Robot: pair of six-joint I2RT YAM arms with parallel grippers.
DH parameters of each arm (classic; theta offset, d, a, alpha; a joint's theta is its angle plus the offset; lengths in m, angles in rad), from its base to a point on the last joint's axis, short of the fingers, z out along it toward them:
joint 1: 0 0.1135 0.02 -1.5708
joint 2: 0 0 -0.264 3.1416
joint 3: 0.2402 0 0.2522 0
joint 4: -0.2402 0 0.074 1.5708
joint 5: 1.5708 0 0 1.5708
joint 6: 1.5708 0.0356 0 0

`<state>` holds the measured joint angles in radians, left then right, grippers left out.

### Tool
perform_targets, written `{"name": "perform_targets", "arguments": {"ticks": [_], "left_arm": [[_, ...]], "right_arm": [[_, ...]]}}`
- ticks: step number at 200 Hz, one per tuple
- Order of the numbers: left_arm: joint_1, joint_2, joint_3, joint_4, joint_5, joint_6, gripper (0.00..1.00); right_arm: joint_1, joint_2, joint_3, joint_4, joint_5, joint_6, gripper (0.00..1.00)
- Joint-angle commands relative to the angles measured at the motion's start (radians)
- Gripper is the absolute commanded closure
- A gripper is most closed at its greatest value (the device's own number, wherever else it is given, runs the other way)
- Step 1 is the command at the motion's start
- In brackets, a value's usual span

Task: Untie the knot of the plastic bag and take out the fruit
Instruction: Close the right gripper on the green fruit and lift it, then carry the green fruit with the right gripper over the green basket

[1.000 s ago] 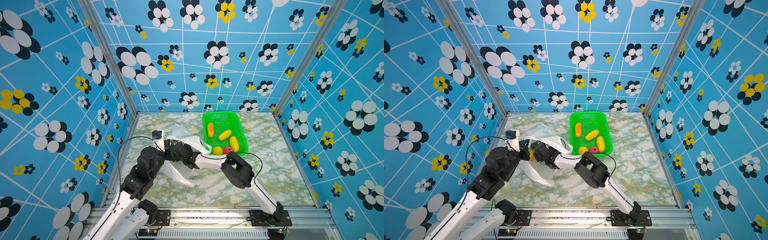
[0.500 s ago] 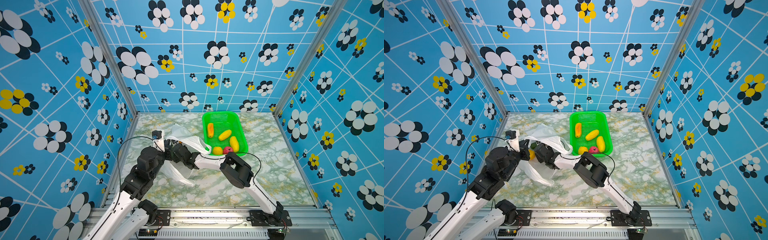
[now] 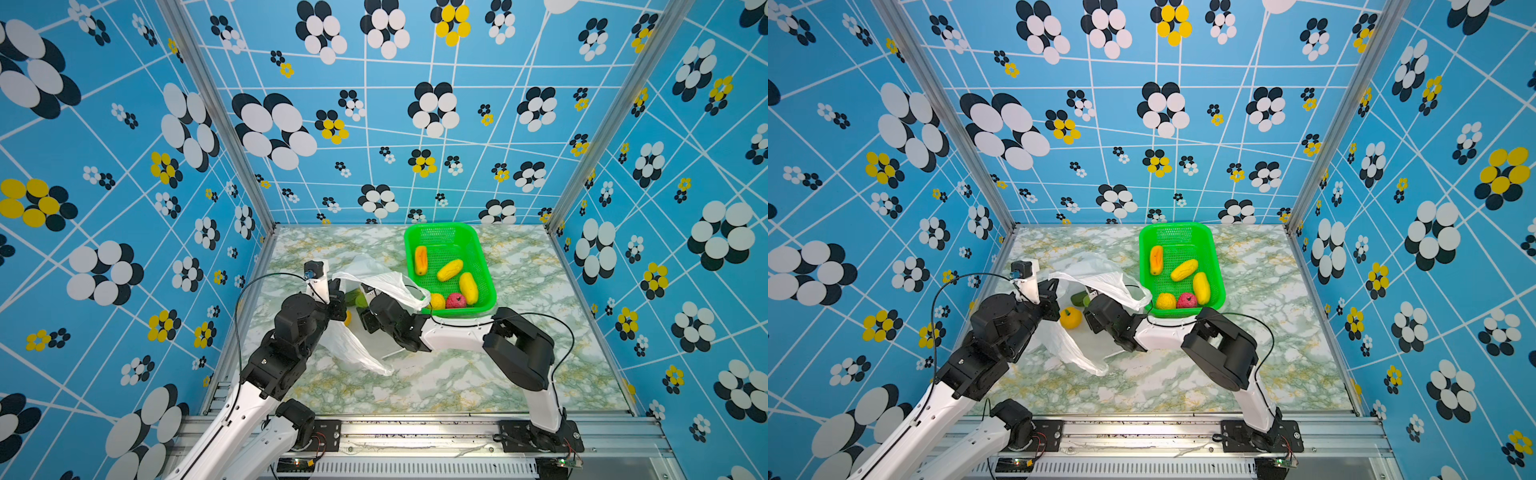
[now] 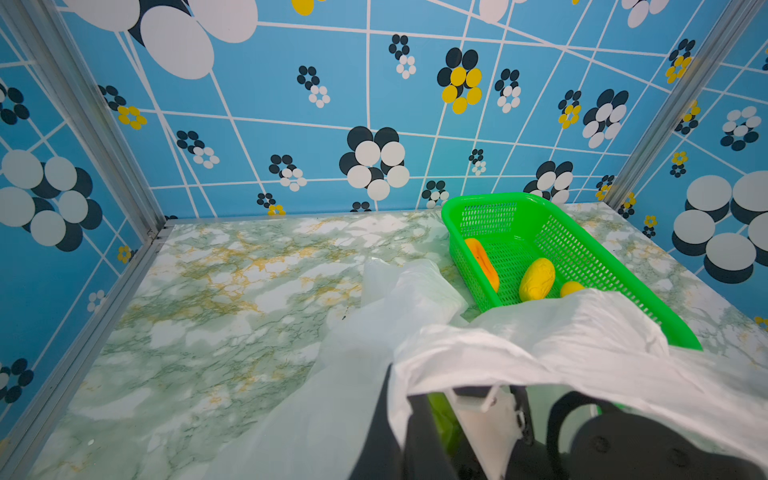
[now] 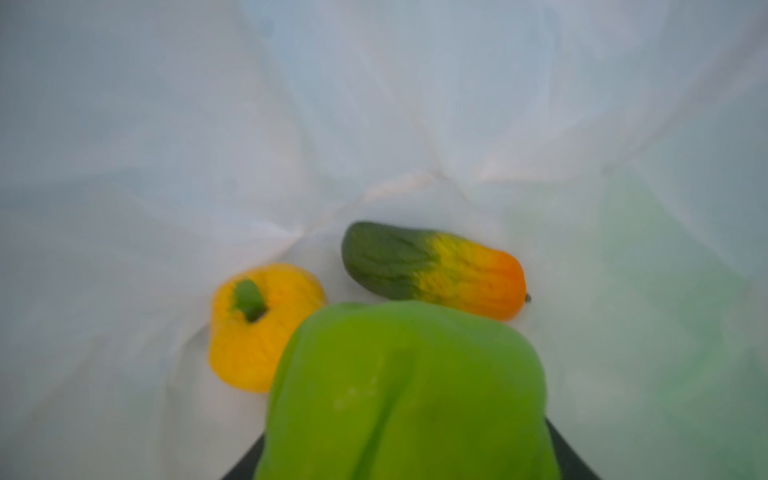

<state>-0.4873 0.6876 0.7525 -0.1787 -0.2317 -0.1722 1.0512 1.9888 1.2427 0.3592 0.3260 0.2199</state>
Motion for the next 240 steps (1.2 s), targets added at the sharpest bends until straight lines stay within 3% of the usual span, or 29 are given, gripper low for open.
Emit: {"name": "perform_targets", "arguments": {"ticks": [1, 70, 108, 132, 165, 210, 240], "left_arm": [[-0.004, -0.004, -0.01, 0.007, -0.003, -0.01, 1.0], [-0.004, 0.0, -0.007, 0.007, 0.0, -0.01, 1.0], [-0.004, 0.0, -0.008, 0.007, 0.004, -0.01, 1.0], [-0.004, 0.0, -0.009, 0.005, 0.005, -0.012, 1.0], [-0.004, -0.002, -0.008, 0.004, 0.003, -0.011, 1.0], [-0.004, -0.003, -0.011, 0.004, 0.006, -0.013, 1.0], [-0.004, -0.002, -0.012, 0.005, 0.006, -0.013, 1.0]], "right_arm": [[0.01, -0.093, -0.071, 0.112, -0.018, -0.014, 0.57], [0.01, -0.264, -0.25, 0.268, -0.104, 0.001, 0.6], [0.01, -0.318, -0.363, 0.447, -0.228, -0.009, 0.61], [0.038, -0.339, -0.381, 0.47, -0.26, -0.063, 0.61], [0.13, -0.374, -0.351, 0.389, -0.14, -0.199, 0.64], [0.133, -0.51, -0.401, 0.342, -0.018, -0.238, 0.65], [0.131, -0.627, -0.464, 0.336, 0.136, -0.283, 0.65]]}}
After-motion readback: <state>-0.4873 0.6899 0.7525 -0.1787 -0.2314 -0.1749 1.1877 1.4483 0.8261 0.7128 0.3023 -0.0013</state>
